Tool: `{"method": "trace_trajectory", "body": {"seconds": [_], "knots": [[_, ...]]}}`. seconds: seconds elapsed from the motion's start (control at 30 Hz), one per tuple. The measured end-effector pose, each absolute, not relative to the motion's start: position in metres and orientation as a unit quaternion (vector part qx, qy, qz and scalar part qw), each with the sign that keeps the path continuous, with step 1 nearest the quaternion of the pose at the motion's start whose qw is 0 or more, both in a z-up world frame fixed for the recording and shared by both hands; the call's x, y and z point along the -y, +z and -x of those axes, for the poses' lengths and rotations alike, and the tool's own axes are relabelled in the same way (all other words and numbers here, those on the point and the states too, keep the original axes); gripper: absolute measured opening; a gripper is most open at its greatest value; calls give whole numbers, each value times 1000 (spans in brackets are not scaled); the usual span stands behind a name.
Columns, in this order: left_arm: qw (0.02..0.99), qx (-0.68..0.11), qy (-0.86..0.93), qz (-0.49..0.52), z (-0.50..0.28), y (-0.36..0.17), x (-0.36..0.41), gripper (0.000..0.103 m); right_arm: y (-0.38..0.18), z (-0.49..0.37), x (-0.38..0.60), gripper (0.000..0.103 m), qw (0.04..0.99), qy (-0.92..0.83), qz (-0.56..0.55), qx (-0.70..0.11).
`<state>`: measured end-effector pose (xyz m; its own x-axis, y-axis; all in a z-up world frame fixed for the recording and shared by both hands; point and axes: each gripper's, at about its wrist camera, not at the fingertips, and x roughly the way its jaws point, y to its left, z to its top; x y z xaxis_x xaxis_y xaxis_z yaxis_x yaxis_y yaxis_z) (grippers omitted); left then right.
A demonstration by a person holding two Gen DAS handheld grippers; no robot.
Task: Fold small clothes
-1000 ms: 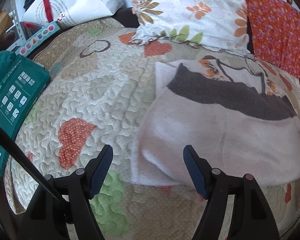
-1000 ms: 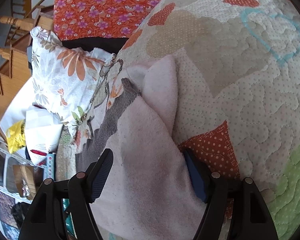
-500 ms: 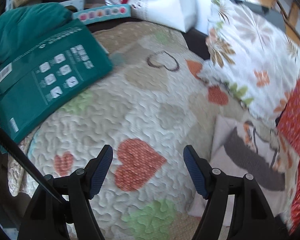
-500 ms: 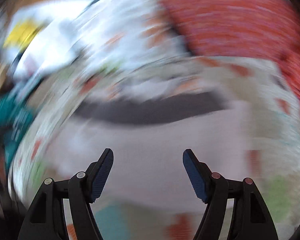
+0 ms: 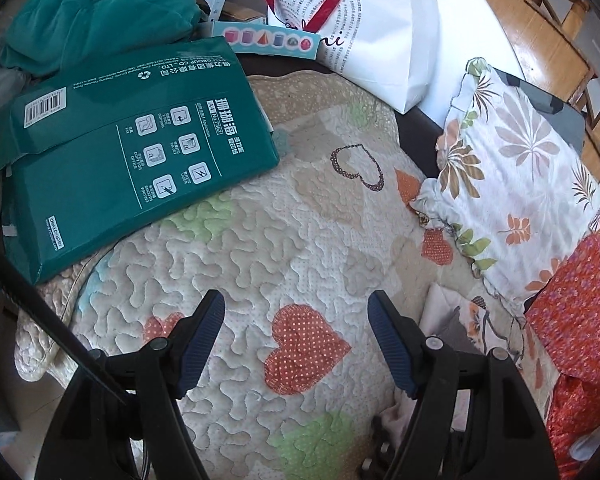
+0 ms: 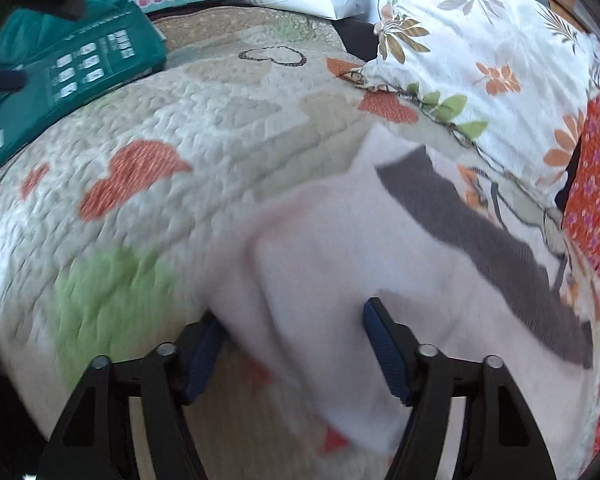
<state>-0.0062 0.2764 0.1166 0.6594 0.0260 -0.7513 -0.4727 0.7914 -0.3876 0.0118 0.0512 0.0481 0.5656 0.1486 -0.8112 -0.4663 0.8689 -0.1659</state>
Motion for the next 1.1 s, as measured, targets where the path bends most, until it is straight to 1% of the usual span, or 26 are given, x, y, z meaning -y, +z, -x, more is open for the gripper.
{"method": "trace_trajectory", "body": {"seconds": [0.03,0.1,0.13,0.2,0.3,0.43,0.53,0.6,0.63,0.73,0.87,1.1], "knots": [[864,-386,146,288,7,117,-276,73,47,-18,-57,33,865,170,187,-434],[865,-386,147,287,8,117,-275,73,46,-29,-62,19,864,149,188,-442],[864,-386,147,286,8,117,-274,73,49,-33,-61,17,865,148,172,-448],[865,-388,143,286,8,116,-272,73,60,-39,-49,15,869,151,130,-453],[867,-391,135,279,6,116,-259,73,93,-42,-6,14,884,142,49,-442],[871,-401,115,258,2,114,-233,73,135,-39,95,14,900,99,-59,-421],[876,-413,86,234,-2,112,-201,73,151,-18,191,13,905,36,-124,-406],[877,-421,64,224,-3,111,-181,73,148,-4,235,13,903,-1,-141,-406],[876,-428,47,216,-4,108,-167,73,138,7,265,13,896,-28,-155,-416],[873,-447,13,196,-9,101,-132,73,101,24,313,13,870,-76,-178,-453],[870,-464,-24,166,-15,90,-80,73,74,34,334,13,851,-58,-219,-473],[854,-492,-86,146,-25,75,-11,73,85,34,325,15,854,-34,-163,-494]]}}
